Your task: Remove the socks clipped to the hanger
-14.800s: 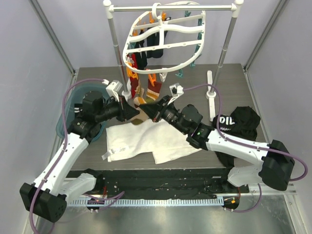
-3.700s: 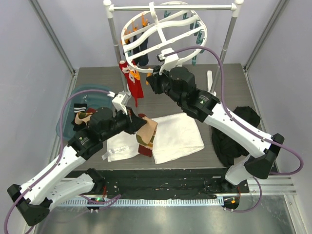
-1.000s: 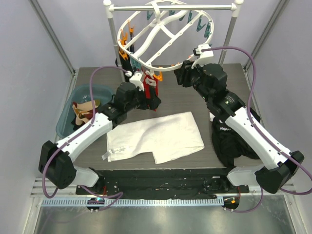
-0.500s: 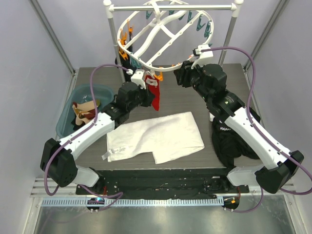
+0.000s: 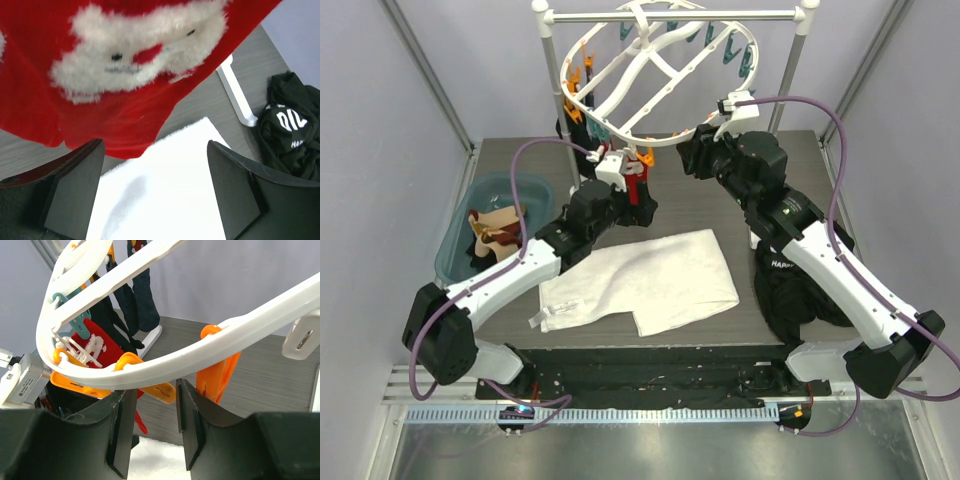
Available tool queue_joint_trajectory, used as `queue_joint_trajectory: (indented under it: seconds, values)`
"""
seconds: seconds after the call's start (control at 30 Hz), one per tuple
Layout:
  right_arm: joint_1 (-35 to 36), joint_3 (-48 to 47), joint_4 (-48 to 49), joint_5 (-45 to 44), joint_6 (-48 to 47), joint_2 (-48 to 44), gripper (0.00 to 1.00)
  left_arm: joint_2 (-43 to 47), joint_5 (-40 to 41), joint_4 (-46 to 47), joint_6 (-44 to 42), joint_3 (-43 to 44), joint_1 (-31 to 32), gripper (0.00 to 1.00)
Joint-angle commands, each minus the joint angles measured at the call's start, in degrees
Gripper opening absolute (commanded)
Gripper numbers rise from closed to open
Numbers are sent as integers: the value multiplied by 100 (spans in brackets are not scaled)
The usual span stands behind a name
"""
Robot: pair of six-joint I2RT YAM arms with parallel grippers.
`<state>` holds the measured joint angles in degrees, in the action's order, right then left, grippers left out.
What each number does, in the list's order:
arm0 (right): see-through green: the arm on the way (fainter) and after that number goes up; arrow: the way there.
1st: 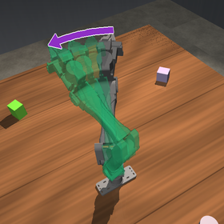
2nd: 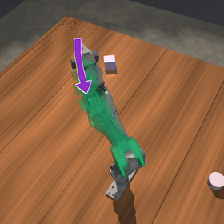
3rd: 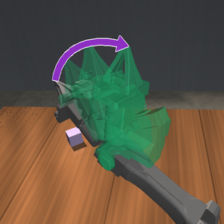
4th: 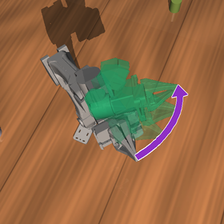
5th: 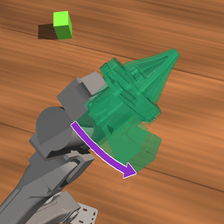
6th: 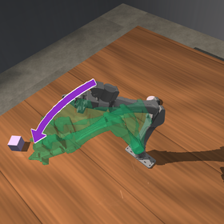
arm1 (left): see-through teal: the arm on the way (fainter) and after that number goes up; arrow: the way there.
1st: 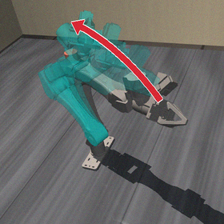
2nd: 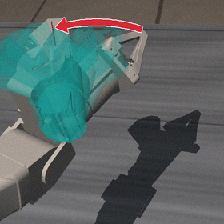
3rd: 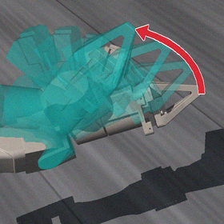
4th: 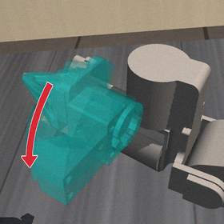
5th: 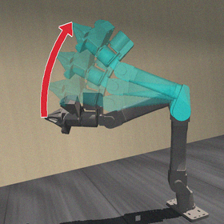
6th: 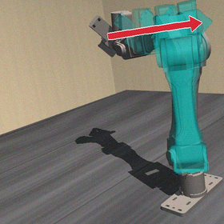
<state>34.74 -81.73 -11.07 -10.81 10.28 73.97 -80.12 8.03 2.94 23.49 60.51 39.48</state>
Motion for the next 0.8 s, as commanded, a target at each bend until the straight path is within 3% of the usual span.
queue_joint_trajectory:
  seconds: [0.0, 0.2, 0.37, 0.43, 0.47, 0.57, 0.67, 0.77]
  values:
    - [-20, -53, 281, 70, 18, -199, 44, -241, 681, 594, -177, 268, 33, 87]
    - [-20, -80, 263, 61, 17, -217, 44, -478, 1269, 638, -345, 462, 33, 76]
    - [-20, -62, 281, 96, 18, -190, 44, -505, 1745, 927, -388, 330, 33, 76]
    - [-11, -62, 272, 79, 0, -164, 44, -470, 1684, 989, -424, 286, 42, 62]
    - [-11, -53, 272, 61, -9, -164, 44, -452, 1649, 989, -415, 268, 33, 39]
    - [-20, -27, 263, 9, -18, -173, 44, -224, 1447, 981, -354, 119, 42, 13]
    - [-20, -35, 263, -27, -26, -164, 44, 74, 1044, 849, -214, -65, 50, 0]
    - [-11, -132, 220, -70, -44, -94, 44, 382, 770, 664, -134, -250, 129, 0]
